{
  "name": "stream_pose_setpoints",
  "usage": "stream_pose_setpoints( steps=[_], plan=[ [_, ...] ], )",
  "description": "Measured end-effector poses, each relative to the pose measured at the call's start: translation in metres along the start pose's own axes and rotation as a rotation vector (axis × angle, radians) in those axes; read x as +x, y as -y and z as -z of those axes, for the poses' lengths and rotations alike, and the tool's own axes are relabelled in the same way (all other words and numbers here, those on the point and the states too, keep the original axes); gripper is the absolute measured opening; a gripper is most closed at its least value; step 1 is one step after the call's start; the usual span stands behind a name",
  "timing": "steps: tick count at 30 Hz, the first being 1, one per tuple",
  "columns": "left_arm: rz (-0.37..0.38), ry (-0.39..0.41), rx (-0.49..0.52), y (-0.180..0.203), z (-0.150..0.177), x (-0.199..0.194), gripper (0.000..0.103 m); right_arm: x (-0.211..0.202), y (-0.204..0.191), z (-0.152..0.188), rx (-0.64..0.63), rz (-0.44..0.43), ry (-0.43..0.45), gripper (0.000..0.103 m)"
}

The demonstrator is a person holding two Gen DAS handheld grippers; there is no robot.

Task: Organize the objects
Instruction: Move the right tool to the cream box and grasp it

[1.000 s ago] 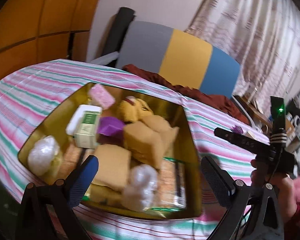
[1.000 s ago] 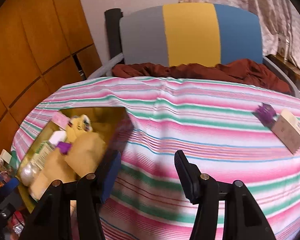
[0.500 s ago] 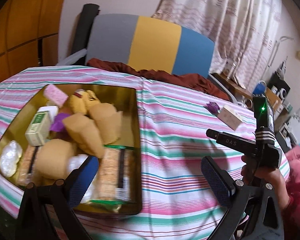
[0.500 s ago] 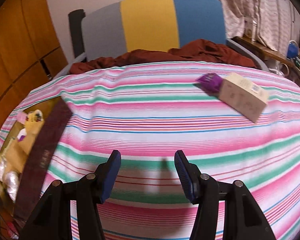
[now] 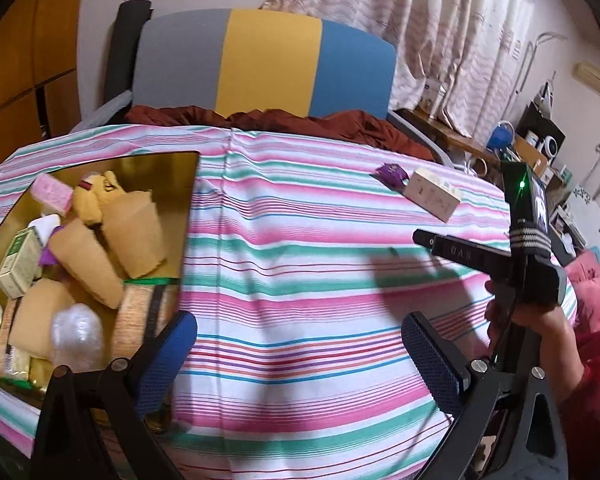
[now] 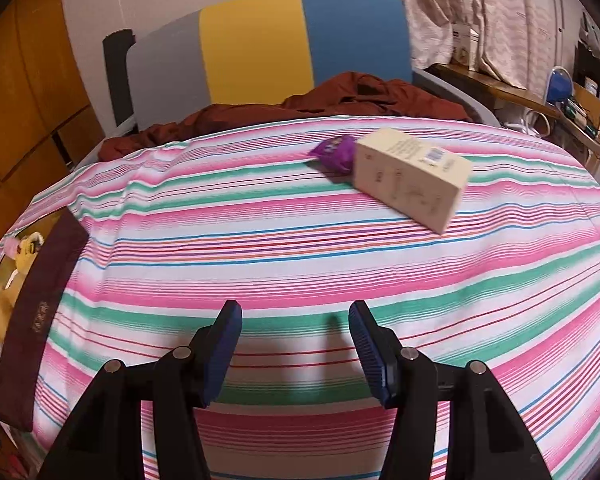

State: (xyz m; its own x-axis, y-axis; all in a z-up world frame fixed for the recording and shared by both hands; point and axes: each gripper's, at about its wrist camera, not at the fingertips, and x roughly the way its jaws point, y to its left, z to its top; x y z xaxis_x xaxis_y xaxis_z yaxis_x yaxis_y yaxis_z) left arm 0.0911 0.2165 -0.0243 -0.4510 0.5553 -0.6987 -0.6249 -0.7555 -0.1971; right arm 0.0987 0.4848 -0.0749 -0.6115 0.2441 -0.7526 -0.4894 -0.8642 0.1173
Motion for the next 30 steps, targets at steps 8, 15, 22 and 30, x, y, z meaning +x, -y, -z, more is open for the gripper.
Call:
stream_pose_setpoints(
  steps=[8, 15, 22, 30],
  plan=[
    [0.011, -0.023, 0.038, 0.015, 0.002, 0.008, 0.103, -0.008, 0.062, -0.049, 0.024, 0.091, 0.124, 0.081],
    [0.009, -0.049, 0.035, 0.017, 0.002, 0.017, 0.103, 0.02, 0.092, -0.099, -0.025, 0.083, 0.071, 0.082],
    [-0.001, -0.06, 0.046, 0.02, 0.001, 0.022, 0.103, 0.056, 0.09, -0.107, -0.129, 0.077, -0.01, 0.082],
    [0.001, -0.078, 0.05, 0.022, 0.002, 0.028, 0.103, 0.072, 0.084, -0.087, -0.171, 0.093, -0.046, 0.071]
  ],
)
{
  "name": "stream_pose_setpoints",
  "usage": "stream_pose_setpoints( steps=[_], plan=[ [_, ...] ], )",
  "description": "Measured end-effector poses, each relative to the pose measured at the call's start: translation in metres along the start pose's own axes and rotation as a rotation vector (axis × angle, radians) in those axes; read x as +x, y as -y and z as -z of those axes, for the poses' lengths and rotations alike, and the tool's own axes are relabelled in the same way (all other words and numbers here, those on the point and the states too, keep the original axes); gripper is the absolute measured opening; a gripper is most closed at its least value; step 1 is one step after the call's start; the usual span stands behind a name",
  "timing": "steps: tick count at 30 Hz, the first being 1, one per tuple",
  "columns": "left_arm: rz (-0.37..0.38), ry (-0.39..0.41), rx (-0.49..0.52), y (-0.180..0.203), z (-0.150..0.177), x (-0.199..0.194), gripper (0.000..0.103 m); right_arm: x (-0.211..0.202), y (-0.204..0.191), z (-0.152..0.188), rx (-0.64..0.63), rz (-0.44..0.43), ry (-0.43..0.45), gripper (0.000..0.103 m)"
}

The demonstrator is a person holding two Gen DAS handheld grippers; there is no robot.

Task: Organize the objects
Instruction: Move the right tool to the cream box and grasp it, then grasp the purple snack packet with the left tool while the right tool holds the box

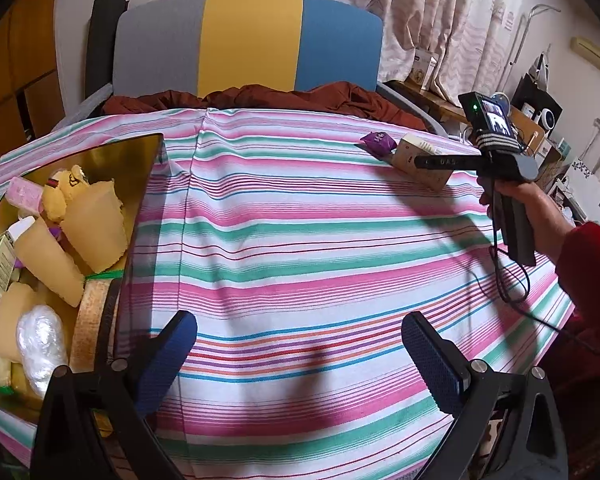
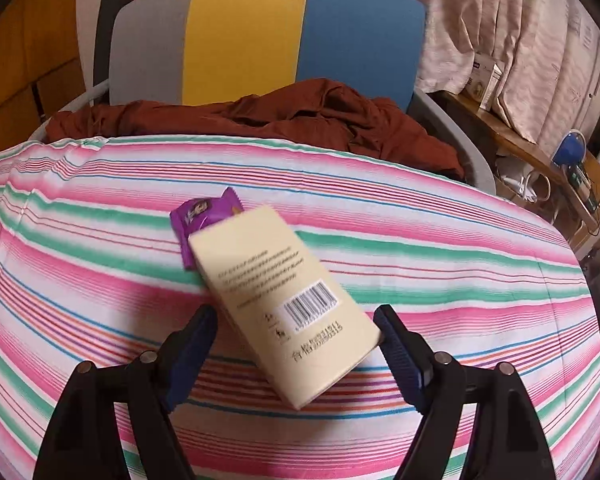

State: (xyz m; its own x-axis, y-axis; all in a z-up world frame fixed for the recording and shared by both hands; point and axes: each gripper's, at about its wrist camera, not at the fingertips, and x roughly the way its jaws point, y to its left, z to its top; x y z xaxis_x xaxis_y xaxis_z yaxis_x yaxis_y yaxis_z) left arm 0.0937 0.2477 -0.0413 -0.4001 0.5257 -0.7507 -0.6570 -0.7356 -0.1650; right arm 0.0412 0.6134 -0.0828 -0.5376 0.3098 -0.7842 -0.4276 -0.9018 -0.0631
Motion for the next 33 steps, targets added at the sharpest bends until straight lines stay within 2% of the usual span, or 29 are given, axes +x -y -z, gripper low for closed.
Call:
stream_pose_setpoints(
  steps=[2, 5, 9, 15, 22, 28, 30, 33],
  plan=[
    [0.002, -0.003, -0.002, 0.002, -0.001, 0.002, 0.103, -0.003, 0.004, 0.008, 0.067, -0.051, 0.016, 0.058],
    [0.011, -0.01, 0.001, 0.007, -0.005, 0.006, 0.103, -0.011, 0.006, 0.021, 0.132, -0.028, 0.058, 0.053],
    [0.019, 0.016, 0.02, 0.017, -0.02, 0.012, 0.103, -0.022, 0.008, 0.037, 0.208, 0.039, 0.111, 0.052],
    [0.015, 0.055, 0.04, 0.041, -0.066, 0.041, 0.103, -0.031, 0.015, 0.047, 0.289, 0.126, 0.16, 0.051],
    [-0.032, 0.117, 0.176, 0.085, -0.137, 0.109, 0.103, -0.03, 0.022, 0.047, 0.319, 0.159, 0.166, 0.051],
    [-0.032, 0.107, 0.328, 0.121, -0.182, 0.181, 0.103, -0.028, 0.024, 0.05, 0.337, 0.148, 0.171, 0.051],
    [-0.014, 0.093, 0.313, 0.122, -0.194, 0.202, 0.103, -0.028, 0.026, 0.052, 0.349, 0.147, 0.173, 0.051],
    [0.032, 0.073, 0.287, 0.125, -0.203, 0.222, 0.095, -0.029, 0.028, 0.053, 0.367, 0.142, 0.176, 0.051]
  ],
)
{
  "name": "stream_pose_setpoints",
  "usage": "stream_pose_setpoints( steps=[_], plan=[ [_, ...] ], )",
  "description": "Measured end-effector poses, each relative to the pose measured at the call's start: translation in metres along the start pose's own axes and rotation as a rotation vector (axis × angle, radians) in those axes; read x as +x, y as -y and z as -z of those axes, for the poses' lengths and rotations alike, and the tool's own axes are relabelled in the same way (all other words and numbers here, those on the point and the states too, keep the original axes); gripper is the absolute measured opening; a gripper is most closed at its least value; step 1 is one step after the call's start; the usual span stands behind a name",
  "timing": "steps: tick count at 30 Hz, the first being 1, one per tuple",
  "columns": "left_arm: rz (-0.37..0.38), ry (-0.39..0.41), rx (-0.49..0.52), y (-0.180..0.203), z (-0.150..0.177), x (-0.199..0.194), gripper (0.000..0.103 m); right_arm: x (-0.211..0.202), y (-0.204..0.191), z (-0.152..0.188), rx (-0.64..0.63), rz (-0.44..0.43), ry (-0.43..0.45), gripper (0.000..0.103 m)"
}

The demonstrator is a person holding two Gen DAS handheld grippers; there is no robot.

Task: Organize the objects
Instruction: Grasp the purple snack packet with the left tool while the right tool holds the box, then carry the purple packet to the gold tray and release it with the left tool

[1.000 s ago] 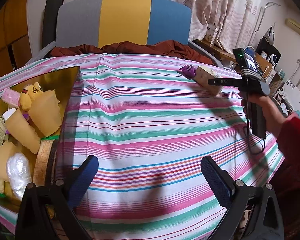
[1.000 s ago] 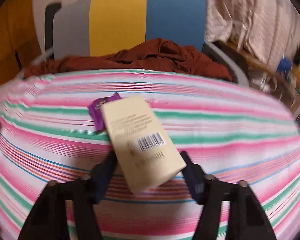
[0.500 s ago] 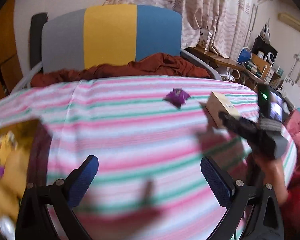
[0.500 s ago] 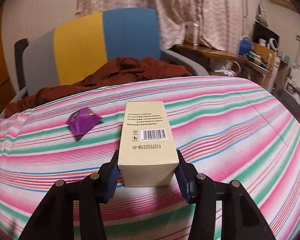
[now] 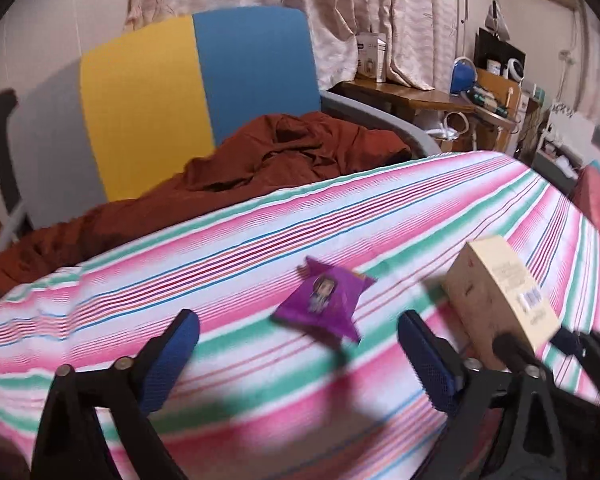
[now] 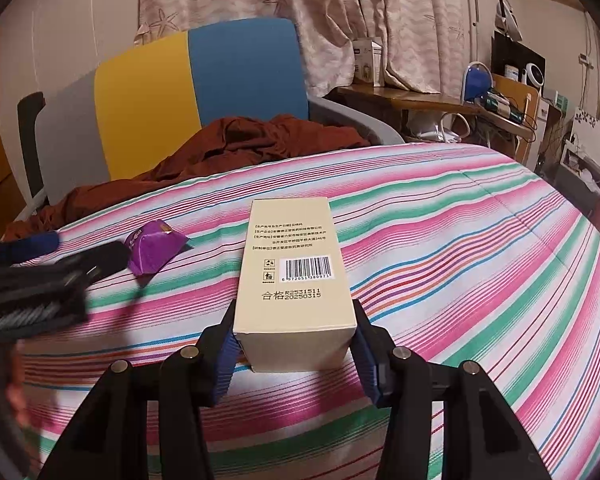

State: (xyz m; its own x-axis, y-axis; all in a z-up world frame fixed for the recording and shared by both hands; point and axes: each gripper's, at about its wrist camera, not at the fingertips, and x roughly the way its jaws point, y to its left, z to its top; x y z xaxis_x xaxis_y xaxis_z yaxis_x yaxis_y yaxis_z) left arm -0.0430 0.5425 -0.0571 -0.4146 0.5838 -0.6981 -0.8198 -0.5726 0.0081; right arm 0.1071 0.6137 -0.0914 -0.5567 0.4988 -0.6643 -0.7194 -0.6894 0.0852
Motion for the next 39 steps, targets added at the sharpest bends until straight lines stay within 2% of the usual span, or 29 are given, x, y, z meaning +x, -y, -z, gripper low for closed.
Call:
stream_pose_setpoints(
  steps=[2, 7, 8, 10, 15, 21, 26, 35, 39],
  plan=[
    [-0.01, -0.01, 0.031, 0.006, -0.004, 0.012, 0.088, 0.0, 0.0, 0.0, 0.002, 0.002, 0.001, 0.051],
    [-0.011, -0.034, 0.076, 0.017, -0.006, 0.037, 0.08, -0.001, 0.001, 0.001, 0.012, -0.005, 0.004, 0.051],
    [-0.006, -0.045, 0.082, 0.018, -0.006, 0.04, 0.067, -0.001, 0.002, 0.001, 0.018, -0.01, 0.005, 0.051],
    [-0.002, -0.075, 0.089, 0.019, -0.003, 0.047, 0.053, -0.001, 0.003, 0.001, 0.029, -0.018, 0.005, 0.051],
    [0.021, -0.058, 0.074, 0.015, 0.0, 0.043, 0.052, -0.001, 0.001, 0.002, 0.027, -0.013, 0.004, 0.051],
    [-0.022, 0.001, 0.005, 0.004, 0.011, 0.021, 0.052, -0.001, 0.0, 0.002, 0.023, -0.008, 0.005, 0.051],
    [-0.051, 0.07, -0.052, -0.006, 0.03, -0.013, 0.052, -0.001, -0.004, 0.002, 0.007, 0.006, 0.005, 0.051],
    [-0.065, 0.136, -0.026, -0.002, 0.069, -0.067, 0.052, -0.015, -0.014, 0.006, -0.017, 0.012, 0.042, 0.051],
    [-0.058, 0.15, -0.045, -0.006, 0.085, -0.086, 0.052, -0.025, -0.025, 0.011, -0.041, 0.01, 0.06, 0.051]
  ],
)
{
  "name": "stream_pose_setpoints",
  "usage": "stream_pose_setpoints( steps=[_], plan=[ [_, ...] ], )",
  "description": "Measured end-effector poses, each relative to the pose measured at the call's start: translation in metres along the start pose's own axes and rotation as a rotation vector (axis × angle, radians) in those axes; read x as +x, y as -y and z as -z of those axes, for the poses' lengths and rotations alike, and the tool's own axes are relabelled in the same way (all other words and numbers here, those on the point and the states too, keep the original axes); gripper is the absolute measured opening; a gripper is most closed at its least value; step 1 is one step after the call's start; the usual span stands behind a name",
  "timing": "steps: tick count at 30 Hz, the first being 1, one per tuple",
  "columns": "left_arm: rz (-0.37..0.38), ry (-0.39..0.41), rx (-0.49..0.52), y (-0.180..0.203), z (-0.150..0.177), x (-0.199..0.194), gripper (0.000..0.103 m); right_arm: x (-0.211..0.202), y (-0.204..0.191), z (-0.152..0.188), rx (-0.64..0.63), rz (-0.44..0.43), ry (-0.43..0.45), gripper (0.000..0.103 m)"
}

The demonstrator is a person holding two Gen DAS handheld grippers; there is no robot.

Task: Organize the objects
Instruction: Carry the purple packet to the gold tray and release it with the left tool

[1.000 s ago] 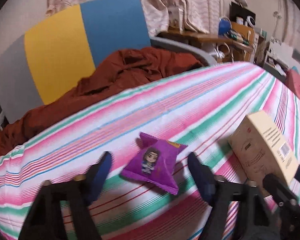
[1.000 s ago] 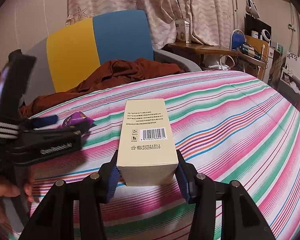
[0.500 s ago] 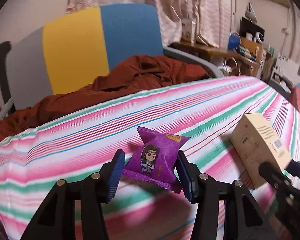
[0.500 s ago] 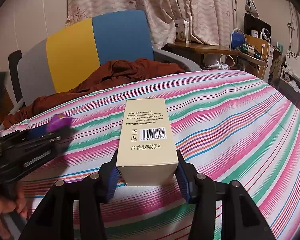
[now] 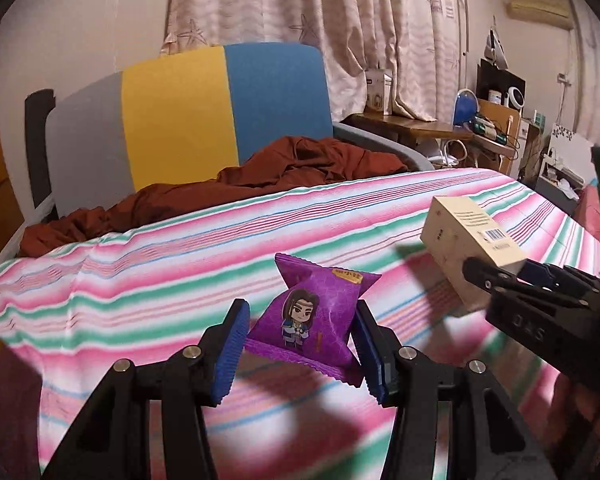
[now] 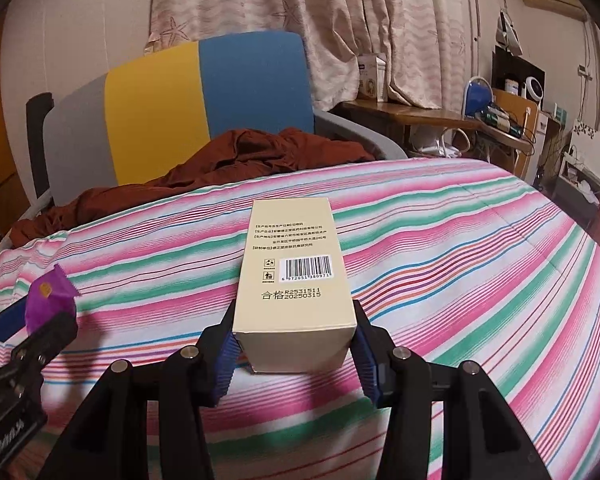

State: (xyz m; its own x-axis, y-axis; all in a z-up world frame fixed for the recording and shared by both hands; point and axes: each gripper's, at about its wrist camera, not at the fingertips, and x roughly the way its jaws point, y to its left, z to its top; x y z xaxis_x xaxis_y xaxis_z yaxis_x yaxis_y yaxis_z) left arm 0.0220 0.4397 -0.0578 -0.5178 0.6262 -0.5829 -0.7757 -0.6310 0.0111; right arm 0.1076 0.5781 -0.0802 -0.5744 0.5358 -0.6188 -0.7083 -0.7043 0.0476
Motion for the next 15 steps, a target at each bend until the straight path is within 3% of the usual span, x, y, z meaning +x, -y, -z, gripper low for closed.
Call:
stream_pose_setpoints(
  steps=[15],
  plan=[
    [-0.014, 0.035, -0.132, -0.036, 0.043, -0.062, 0.052, -0.041, -0.06, 0.026, -0.092, -0.088, 0.015, 0.051]
  ],
)
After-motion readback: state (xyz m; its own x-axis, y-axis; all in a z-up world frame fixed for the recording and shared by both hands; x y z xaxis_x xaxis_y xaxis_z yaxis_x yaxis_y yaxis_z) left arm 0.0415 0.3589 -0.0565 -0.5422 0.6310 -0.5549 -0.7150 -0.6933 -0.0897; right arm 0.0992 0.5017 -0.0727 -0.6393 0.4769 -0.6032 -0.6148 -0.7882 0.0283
